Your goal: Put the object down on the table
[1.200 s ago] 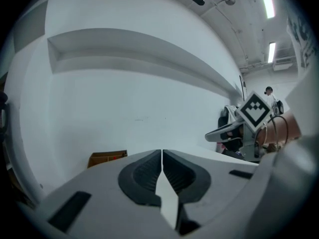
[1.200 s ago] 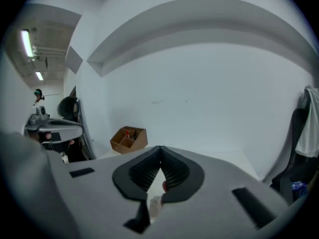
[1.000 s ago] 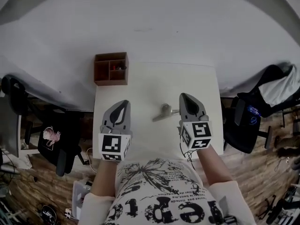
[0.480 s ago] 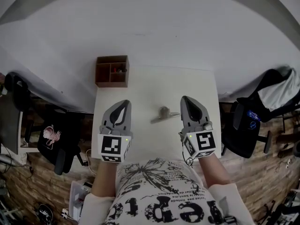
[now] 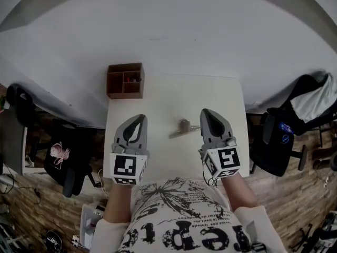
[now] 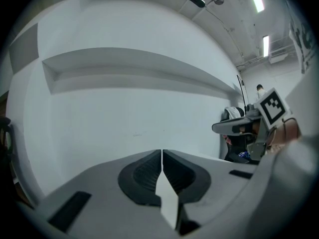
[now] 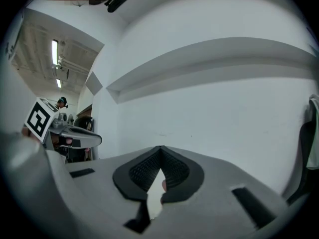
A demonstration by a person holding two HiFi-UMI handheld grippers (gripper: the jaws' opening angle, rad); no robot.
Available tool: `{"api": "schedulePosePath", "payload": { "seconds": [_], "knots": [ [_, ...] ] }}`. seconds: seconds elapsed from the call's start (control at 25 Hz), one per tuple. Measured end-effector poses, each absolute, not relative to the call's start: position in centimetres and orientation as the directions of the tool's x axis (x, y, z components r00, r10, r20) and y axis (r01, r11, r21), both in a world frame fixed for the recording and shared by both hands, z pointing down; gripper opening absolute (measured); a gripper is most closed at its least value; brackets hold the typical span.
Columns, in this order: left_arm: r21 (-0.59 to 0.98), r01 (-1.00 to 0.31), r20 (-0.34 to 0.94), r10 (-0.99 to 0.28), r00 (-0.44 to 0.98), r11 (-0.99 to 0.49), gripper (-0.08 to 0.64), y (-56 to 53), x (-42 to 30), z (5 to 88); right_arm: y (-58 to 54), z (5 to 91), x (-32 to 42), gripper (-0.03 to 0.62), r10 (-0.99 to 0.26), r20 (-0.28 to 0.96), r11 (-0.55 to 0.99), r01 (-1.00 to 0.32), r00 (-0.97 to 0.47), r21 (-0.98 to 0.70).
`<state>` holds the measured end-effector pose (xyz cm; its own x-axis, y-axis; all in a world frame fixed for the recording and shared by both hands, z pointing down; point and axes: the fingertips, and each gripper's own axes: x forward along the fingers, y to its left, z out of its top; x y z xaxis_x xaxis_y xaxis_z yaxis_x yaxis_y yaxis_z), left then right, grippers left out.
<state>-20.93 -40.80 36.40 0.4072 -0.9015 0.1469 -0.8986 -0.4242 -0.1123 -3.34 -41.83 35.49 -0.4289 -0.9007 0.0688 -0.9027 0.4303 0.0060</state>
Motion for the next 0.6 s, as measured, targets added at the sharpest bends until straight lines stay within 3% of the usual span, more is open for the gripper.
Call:
{"api": "schedulePosePath", "payload": {
  "seconds": [0.6],
  "knots": [
    [-0.135,-0.902,0.116,-0.911,0.396,-0.409,0.012,-40.22,-21.13,35.52,-41.26,34.55,-4.31,-0.009,-0.888,0.045,0.46,-0.886,-0.458,0.06]
  ]
}}
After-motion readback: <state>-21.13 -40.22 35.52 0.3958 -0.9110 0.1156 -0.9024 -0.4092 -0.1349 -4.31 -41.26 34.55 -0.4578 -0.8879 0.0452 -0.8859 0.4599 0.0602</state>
